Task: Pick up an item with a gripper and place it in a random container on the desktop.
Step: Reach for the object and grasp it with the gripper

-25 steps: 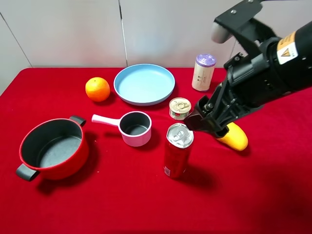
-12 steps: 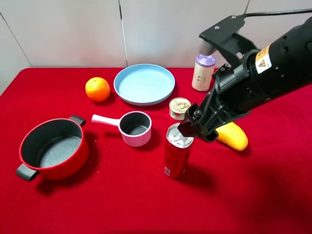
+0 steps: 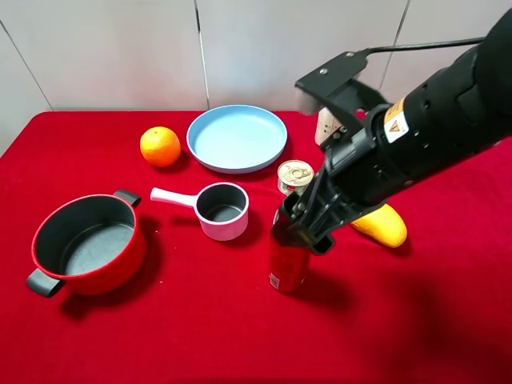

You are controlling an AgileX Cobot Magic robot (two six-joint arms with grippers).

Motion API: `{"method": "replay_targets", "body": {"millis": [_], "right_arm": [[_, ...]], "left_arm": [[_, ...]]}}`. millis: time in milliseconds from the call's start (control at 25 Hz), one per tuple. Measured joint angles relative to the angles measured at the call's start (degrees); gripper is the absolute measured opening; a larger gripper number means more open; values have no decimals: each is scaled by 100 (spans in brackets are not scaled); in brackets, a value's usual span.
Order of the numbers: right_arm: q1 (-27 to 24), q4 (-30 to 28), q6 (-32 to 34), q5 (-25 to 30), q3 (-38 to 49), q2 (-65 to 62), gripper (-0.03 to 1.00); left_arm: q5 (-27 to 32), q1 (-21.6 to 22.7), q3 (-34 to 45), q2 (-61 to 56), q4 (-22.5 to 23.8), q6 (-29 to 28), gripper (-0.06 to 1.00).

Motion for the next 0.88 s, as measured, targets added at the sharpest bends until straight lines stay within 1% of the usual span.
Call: {"method": "replay_targets", "body": {"millis": [200,880], "right_arm": [[39,19,0,-111,-4,163,69],[39,-13,0,-244,-4,500,69]], "left_arm": [[0,0,0,0,0,0,99],[0,0,0,0,0,0,99]]}}
